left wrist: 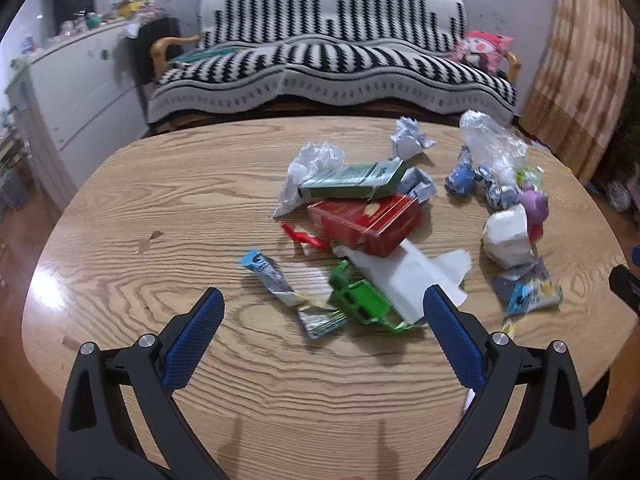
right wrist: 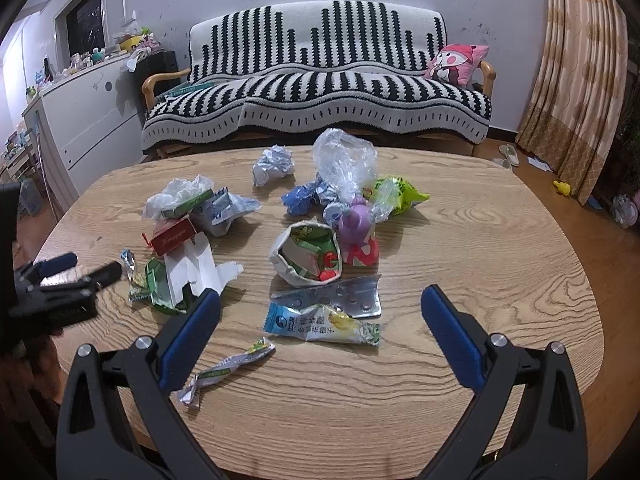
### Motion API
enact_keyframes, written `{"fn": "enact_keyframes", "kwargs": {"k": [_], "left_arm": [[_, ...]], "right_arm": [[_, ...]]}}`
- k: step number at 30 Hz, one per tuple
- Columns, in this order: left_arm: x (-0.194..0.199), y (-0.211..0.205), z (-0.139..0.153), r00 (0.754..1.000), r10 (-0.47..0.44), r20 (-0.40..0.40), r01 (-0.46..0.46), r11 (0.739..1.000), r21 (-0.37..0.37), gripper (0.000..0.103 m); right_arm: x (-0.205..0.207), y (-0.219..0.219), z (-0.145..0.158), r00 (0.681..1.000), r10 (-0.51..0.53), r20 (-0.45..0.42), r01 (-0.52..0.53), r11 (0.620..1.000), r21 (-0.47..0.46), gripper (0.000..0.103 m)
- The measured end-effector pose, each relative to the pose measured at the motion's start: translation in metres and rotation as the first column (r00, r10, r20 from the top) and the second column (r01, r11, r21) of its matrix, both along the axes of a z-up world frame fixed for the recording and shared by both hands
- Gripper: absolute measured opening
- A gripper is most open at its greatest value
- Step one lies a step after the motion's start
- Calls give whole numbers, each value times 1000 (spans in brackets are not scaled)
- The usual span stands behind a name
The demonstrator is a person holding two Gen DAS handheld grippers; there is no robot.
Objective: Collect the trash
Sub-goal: 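Grasp the blue-white snack wrapper with the left gripper while the right gripper approaches the red box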
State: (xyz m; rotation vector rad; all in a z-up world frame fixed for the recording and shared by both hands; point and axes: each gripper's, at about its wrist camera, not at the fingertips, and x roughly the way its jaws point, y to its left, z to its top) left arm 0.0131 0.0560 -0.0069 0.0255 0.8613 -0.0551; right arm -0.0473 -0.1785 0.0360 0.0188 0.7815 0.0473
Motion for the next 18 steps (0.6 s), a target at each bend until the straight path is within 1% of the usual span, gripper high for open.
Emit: {"fn": "enact_keyframes", "kwargs": {"k": [4,6,7,10,11,13,14,15,17,18], "left_arm": [[2,17,-9,995,-96,-27,96,995,10,97],[4,23,-18,995,-93,-33,93,996,15,97],[8,26,-23,995,-86,-52,86,996,11,97],[17,32,-35,991,-73,-109,70,997,-31,97],[20,34,-37,991,-56,-117,52,998,-38,97],[32,45,-43,987,18,-159,-32,996,-83,97],[38,51,-46,982,59,-180,-80,990,-113,97],[46,61,-50,971,119,-208,-152,977,-152,97],[54,65,-56,957,168,-235,-208,966,-156,95],[58,64,-59,952,185,-244,-223,964,-142,93]], "right_arm": [[0,-4,-8,999,25,-35,-25,1000,16,97],[0,-4,-13,998,41,-50,-40,999,18,97],[1,-3,-15,997,48,-57,-47,999,12,97],[3,-1,-22,995,66,-68,-65,998,8,97],[4,0,-23,995,70,-71,-70,998,11,97],[6,3,-24,994,79,-73,-78,997,15,97],[8,5,-25,994,83,-73,-82,997,16,97],[10,7,-25,994,85,-71,-84,996,18,97],[14,10,-26,994,88,-71,-87,996,26,97],[16,11,-26,993,90,-72,-88,996,30,97]]}}
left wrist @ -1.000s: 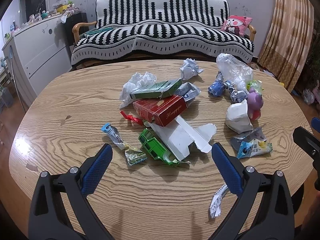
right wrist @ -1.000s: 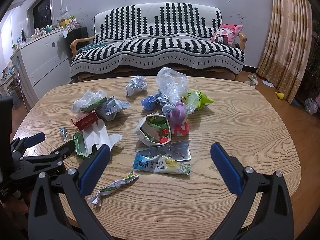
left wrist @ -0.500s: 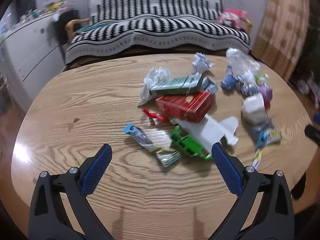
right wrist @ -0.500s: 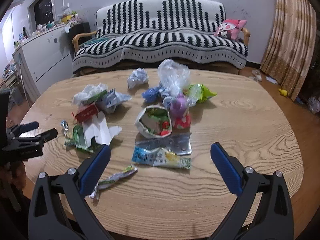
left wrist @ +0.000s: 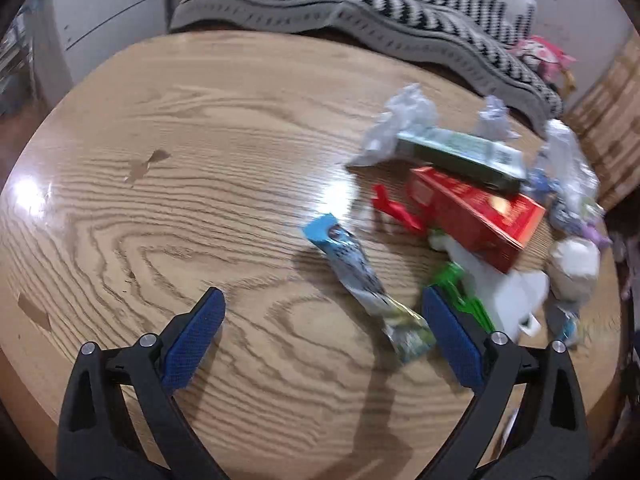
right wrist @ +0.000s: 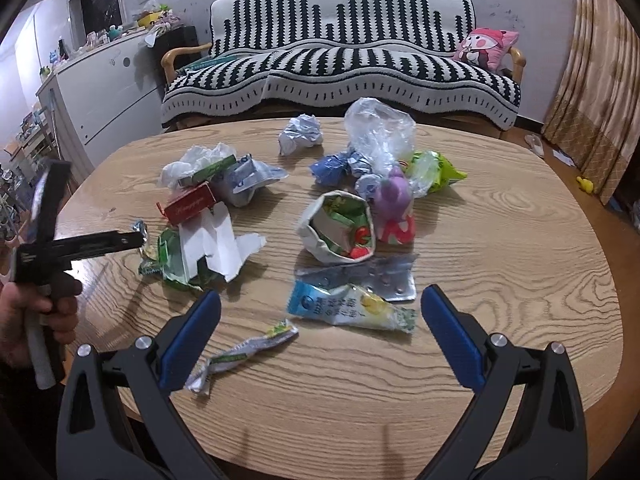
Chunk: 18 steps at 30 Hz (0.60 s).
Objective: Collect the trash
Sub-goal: 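Grasp the blue-white snack wrapper with the left gripper while the right gripper approaches the red box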
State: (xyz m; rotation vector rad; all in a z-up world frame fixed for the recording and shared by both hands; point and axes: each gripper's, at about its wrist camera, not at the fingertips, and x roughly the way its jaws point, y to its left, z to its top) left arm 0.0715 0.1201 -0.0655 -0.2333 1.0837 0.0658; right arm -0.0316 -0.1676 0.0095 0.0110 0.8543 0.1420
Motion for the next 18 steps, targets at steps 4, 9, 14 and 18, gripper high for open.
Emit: {"fn": "enact_keyframes", "kwargs": {"k": [4,9,14,18], "left_arm": [[6,-4,-4,1000,27,7,-27,999,25,76],[2,-4,-7,1000,5,21,-6,999,38,43],[-6,1,-3,1000,-1,26,1,1000,17,10],[-18,9,11,997,0,80,-5,998,65,9]], "right_arm": [[8,5,-1,1000,3,-2,-3,1000,13,97],[20,21,-2,999,40,0,-40,998,37,95],[41,58,-1,991,131,7,-131,989,67,92],[64,95,-6,980,199,-3,-198,979,41,92]]}}
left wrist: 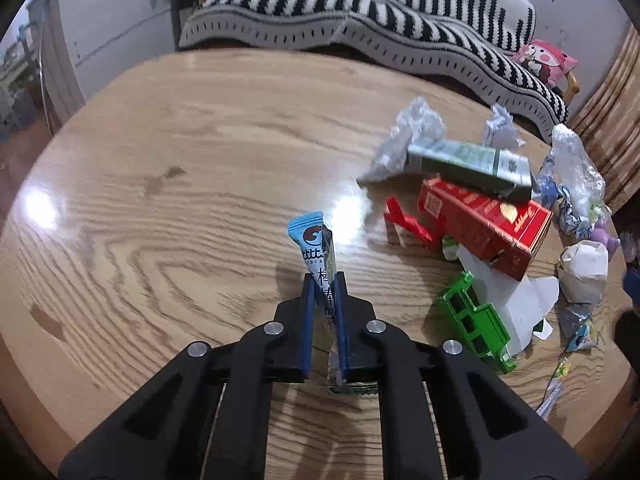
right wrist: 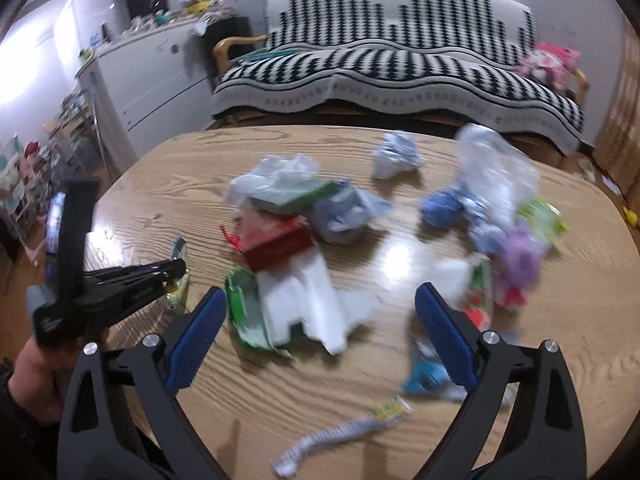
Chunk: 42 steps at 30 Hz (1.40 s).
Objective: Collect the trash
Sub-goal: 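Grasp the blue-white snack wrapper with the left gripper while the right gripper approaches the red box, then grasp the red cigarette box with the right gripper, then carry both items over the black bin and open both grippers to drop them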
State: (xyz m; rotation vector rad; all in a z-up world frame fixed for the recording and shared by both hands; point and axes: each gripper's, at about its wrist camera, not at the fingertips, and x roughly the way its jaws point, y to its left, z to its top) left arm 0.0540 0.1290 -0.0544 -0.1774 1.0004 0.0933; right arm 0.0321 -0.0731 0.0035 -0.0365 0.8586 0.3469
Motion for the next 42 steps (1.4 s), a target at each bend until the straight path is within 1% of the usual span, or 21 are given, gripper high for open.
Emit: {"fn": "enact_keyframes", "kwargs": {"k": [4,8,10,12,13,14,15,17,19,22,24,25,28,31,34,36,38,40,42], "left_arm": [[-8,10,13,999,1,34,-1,1000,19,8],[-13,18,23,999,-4,52,3,1000,25,8],[-14,19,27,998,-8,60,6,1000,29,8],[-13,21,29,998,-5,62,4,1000,17,8],[-11,20,28,998,-6,62,5,1000,14,8],[-11,20,29,998,-7,63,7,1000,13,8],[-11,19,29,998,-9,62,8,1000,14,8],[-10,15,28,998,-13,59,12,1000,16,8],[-10,12,29,998,-16,60,15,1000,20,8],[-12,7,32,997,-22,69,21,1000,23,8],[-14,3,34,997,-26,74,25,1000,15,8],[-14,0,36,997,-31,77,31,999,8,8],[-16,-19,43,993,-64,97,64,998,0,8],[-18,-51,52,985,-117,123,117,993,6,8],[-21,-94,59,970,-197,143,198,980,5,8],[-25,-130,63,950,-266,163,267,964,14,8],[-31,-162,66,929,-324,178,325,946,26,8],[-38,-202,68,898,-397,191,403,915,7,8],[-46,-240,69,862,-464,204,473,881,5,8]], "right_arm": [[31,32,-9,999,49,-15,-50,997,-52,92],[58,48,-22,997,60,-51,-63,996,-70,92],[67,55,-28,997,62,-53,-67,993,-96,92],[73,61,-35,995,74,-63,-81,990,-112,92],[75,63,-38,995,79,-67,-87,990,-114,90],[75,65,-39,995,73,-62,-80,989,-125,78],[75,66,-39,995,73,-61,-80,989,-127,61],[73,66,-37,995,78,-66,-85,990,-115,60],[67,65,-31,996,79,-46,-84,990,-113,59],[54,57,-14,995,93,-26,-94,994,-58,59],[41,45,2,996,94,-9,-94,996,-1,59],[37,40,8,996,89,0,-89,996,7,59],[15,13,31,997,49,52,-50,999,18,59],[-2,-28,46,997,-20,69,17,999,44,59],[-23,-87,51,989,-127,81,125,992,27,59],[-37,-129,52,975,-205,81,204,979,20,59],[-54,-173,51,955,-288,76,287,958,20,59],[-73,-220,48,923,-378,70,377,926,18,59],[-97,-271,44,879,-474,60,473,881,21,59]]}}
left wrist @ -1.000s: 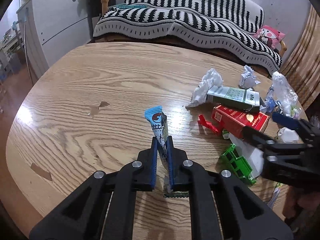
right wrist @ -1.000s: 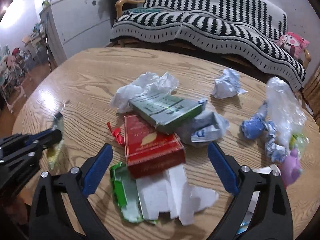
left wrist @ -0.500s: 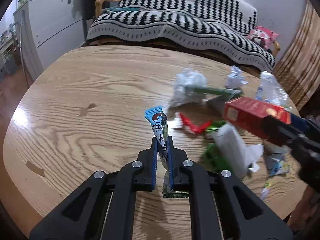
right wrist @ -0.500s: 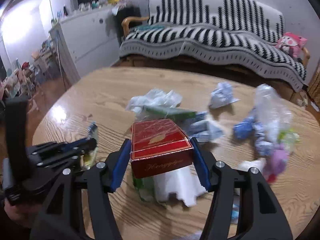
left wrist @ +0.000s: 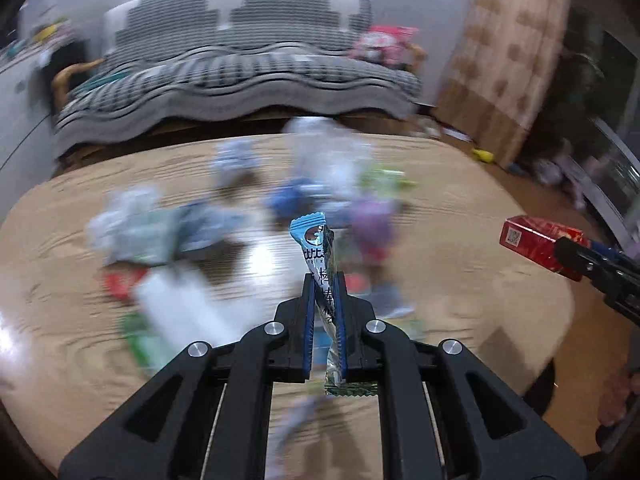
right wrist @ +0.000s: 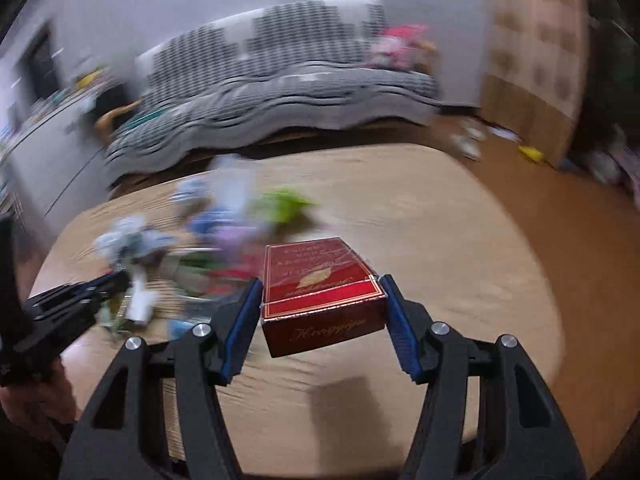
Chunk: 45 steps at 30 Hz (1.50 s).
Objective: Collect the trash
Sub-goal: 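Carry both items over the black bin and open both grippers to drop them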
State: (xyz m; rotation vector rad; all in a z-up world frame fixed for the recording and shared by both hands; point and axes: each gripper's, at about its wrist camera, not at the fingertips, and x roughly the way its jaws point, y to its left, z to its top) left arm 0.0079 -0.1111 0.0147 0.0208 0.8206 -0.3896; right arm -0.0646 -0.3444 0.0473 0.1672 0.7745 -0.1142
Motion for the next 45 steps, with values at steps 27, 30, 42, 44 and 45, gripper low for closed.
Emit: {"fn": "enact_keyframes", "kwargs": {"k": [27,30,42,44,45], "left_arm": [[-155,-358,-91,739,-670,-73,673,740,21,8],[-154,-367,-95,733,-676,-77,680,733,32,8],[-155,-390,-104,717,-688,-111,693,721,10,9],[-156,-396,-108,704,-698,-128,704,710,2,9],[-159,-397,-110,701,-700,-133,707,708,-1,9]], "right_arm": [[-210,-286,-164,795,-455,-401,553,816,170,59],[-212,-295,-165,798,-458,-393,553,816,172,59],[-220,-304,-154,786,-508,-353,587,793,165,74],[-224,-306,-149,778,-530,-337,603,780,168,75],[-227,-307,-147,775,-538,-331,609,775,168,76]]}}
